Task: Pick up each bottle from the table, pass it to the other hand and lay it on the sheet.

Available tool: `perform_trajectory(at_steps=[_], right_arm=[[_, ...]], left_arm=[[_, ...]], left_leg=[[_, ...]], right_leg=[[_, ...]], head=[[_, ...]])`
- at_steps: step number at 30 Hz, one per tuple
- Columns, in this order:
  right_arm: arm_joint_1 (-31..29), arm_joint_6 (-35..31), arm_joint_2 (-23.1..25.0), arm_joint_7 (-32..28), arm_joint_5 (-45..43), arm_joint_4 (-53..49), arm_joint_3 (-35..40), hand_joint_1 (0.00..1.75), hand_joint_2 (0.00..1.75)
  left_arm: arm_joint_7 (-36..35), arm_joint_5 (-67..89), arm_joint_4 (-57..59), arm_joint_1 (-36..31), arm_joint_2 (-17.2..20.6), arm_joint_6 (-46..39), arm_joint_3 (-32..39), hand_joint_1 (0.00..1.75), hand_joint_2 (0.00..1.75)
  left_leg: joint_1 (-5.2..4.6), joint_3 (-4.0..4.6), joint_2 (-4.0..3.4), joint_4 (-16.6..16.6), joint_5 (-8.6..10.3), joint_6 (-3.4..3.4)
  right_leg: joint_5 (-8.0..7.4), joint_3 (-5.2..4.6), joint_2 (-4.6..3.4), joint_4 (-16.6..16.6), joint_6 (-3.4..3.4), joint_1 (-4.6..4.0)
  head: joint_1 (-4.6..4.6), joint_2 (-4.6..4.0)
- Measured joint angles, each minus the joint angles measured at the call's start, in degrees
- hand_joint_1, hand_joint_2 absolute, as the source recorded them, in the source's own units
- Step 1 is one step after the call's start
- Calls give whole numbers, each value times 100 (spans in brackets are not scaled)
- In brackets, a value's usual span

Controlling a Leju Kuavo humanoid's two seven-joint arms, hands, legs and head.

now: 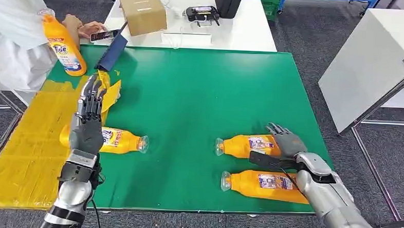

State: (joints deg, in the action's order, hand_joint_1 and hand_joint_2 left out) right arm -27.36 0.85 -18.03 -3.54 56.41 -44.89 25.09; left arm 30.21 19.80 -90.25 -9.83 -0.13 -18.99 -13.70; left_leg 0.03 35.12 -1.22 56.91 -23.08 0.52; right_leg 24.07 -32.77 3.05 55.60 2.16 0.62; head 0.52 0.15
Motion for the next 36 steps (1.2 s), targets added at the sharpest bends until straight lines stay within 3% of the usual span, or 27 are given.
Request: perform_trajectory(at_steps=[9, 13, 21, 31, 36], right_arm=[[211, -1662, 376, 426, 488, 78, -94, 175, 175], [871, -2416, 644, 237, 342, -1123, -460, 175, 175], [2178, -3814, 1436, -927, -867, -4263, -879, 175, 175], [2585, -3838, 1764, -1224, -1479, -5287, -824, 175, 175], [2575, -3363, 1867, -1344, -1886, -5283, -616, 175, 175]], left_arm=[[-20, -365, -645, 407, 0, 324, -153, 0, 175], [-227, -328, -756, 618, -2, 609, -201, 0, 175], [-527, 125, -370, 706, -48, 760, -511, 0, 175], [-621, 193, -15, 706, -68, 822, -831, 0, 175], [-671, 210, 116, 663, -107, 861, -936, 0, 175]], left_leg=[[-2, 3, 0, 1, 5, 7], [-1, 35, 5, 0, 5, 6], [5, 59, 8, -2, -5, -7], [-1, 58, 9, -1, -6, -6], [2, 58, 8, -1, -5, -7]], right_leg=[[-7, 15, 0, 2, 8, -1], [-6, -15, 1, 6, 8, -4], [9, -41, 6, 7, -5, -8], [7, -42, 5, 5, -3, -2], [7, -42, 5, 6, -4, -5]], head=[[-2, 0], [-4, 0], [0, 0], [0, 0], [-2, 0]])
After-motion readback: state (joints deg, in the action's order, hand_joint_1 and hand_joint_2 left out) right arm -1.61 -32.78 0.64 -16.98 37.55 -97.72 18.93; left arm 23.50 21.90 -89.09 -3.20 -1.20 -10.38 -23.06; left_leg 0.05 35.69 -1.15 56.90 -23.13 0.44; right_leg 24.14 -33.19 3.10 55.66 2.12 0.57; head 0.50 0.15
